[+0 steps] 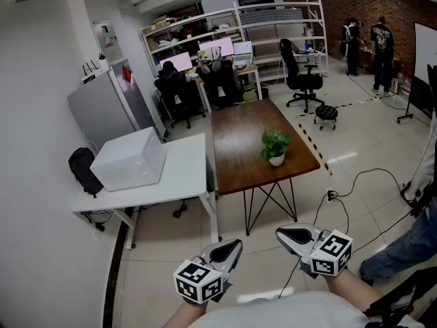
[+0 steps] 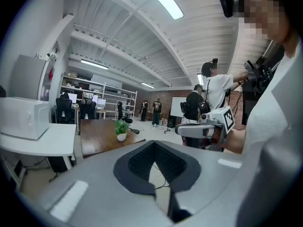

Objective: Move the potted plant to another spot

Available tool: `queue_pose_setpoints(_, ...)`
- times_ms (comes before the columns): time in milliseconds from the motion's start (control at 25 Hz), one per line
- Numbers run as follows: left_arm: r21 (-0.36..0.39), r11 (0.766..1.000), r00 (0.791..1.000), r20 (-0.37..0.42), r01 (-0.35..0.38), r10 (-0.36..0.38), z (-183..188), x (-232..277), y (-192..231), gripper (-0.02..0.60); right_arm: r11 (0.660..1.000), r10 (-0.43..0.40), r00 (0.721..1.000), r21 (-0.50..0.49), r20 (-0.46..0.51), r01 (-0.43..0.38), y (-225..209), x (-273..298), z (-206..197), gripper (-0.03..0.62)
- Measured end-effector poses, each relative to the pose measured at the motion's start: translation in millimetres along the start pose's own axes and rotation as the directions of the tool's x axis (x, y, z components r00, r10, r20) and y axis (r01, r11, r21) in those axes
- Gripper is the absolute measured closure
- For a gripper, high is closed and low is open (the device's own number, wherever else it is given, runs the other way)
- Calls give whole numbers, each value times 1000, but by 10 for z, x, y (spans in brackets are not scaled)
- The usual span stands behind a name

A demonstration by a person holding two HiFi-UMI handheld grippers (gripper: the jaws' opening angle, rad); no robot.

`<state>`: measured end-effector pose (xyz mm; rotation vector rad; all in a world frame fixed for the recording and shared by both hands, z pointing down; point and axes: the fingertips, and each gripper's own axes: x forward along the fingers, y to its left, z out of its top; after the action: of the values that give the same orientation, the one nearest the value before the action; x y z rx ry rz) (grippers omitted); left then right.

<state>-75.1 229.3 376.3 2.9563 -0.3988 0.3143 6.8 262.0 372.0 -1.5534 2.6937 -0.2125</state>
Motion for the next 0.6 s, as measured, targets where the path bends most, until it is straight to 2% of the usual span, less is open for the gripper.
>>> queue_pose_setpoints(200, 4, 1000, 1000, 7, 3, -3, -14, 174, -102, 588, 1000, -25, 999, 10, 23, 24, -199, -187, -14, 589)
queue_pose_setpoints(400, -4, 1000, 1000, 0, 6, -6, -76, 323, -68, 588, 997, -71, 997, 18, 8, 71, -417, -228, -117, 589)
queue_pose_setpoints(600, -14, 1000, 1000, -4, 10, -10, -72, 489, 78, 588, 997, -72, 997, 8, -1, 72, -599, -141, -130, 589)
